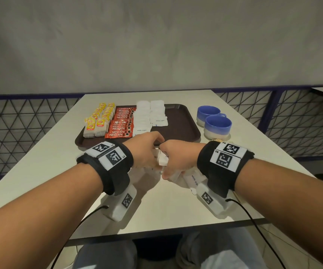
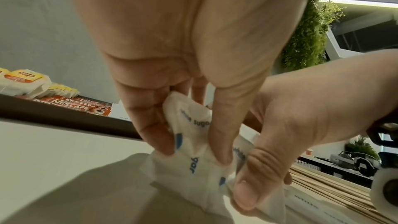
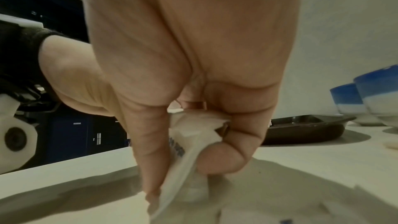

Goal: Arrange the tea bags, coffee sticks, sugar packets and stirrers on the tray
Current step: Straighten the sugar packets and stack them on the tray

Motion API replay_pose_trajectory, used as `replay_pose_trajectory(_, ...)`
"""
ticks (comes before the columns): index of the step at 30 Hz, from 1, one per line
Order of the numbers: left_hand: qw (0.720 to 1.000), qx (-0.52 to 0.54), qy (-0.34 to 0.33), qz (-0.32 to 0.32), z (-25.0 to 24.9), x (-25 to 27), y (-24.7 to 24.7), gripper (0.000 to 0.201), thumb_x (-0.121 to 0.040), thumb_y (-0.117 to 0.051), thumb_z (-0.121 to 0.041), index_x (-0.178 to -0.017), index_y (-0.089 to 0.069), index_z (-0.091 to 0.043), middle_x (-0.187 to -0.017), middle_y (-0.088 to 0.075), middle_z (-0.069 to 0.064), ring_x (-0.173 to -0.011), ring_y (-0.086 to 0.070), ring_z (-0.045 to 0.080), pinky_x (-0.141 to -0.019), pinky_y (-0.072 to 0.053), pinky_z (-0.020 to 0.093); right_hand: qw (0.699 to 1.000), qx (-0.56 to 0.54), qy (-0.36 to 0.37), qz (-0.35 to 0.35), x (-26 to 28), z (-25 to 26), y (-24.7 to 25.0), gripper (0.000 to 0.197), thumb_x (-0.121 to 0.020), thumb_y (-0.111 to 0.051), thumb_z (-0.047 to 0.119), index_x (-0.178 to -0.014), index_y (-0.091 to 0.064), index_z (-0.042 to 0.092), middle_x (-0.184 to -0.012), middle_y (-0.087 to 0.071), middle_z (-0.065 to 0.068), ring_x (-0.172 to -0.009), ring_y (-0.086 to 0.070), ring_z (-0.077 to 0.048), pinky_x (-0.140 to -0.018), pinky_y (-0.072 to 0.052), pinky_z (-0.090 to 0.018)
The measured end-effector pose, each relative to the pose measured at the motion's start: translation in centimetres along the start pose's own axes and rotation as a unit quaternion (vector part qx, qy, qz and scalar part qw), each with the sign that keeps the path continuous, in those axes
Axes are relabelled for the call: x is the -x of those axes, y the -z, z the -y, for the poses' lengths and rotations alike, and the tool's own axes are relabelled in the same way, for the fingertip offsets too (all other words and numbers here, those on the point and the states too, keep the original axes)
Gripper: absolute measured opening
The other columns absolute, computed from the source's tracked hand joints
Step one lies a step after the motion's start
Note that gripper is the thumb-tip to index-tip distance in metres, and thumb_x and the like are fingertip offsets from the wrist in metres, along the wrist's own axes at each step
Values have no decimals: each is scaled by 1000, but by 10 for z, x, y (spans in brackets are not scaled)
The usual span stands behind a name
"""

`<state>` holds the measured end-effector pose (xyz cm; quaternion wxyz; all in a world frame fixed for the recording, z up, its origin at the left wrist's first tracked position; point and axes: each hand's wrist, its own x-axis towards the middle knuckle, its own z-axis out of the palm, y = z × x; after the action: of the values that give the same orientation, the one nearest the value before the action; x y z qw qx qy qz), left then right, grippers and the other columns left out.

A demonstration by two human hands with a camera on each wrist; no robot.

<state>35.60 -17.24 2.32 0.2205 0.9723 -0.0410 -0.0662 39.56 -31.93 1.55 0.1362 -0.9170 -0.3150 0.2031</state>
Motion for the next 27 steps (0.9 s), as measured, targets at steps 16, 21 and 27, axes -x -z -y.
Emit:
replay_pose_trajectory(16,984,162,54,-45,4,6,5,34,-91,-73,-44,-87,-68,-11,-68,-66,2,-61,-64,17,-50,-51,27,976,179,-76,101,61,-38,21,69,-75,-87,47,-133,-55,32,-122,-66,4,-101,-66,-20,-91,-59,-39)
replay_pose_trajectory(21,929,346,122,-45,10,4,0,36,-94,-70,-40,-104,-61,-7,-78,-59,7,-67,-52,18,-46,-44,23,968,229,-68,82,69,-28,11,56,-83,-82,42,-127,-58,17,-114,-67,-3,-97,-65,-23,-90,-57,-37)
replay_pose_trajectory(27,847,516,128,-1,13,10,1,23,-104,-55,-15,-124,-47,-8,-103,-77,18,-76,-75,29,-37,-36,19,978,189,-48,71,64,-24,13,54,-79,-85,39,-122,-55,23,-107,-63,3,-87,-58,-16,-85,-54,-31)
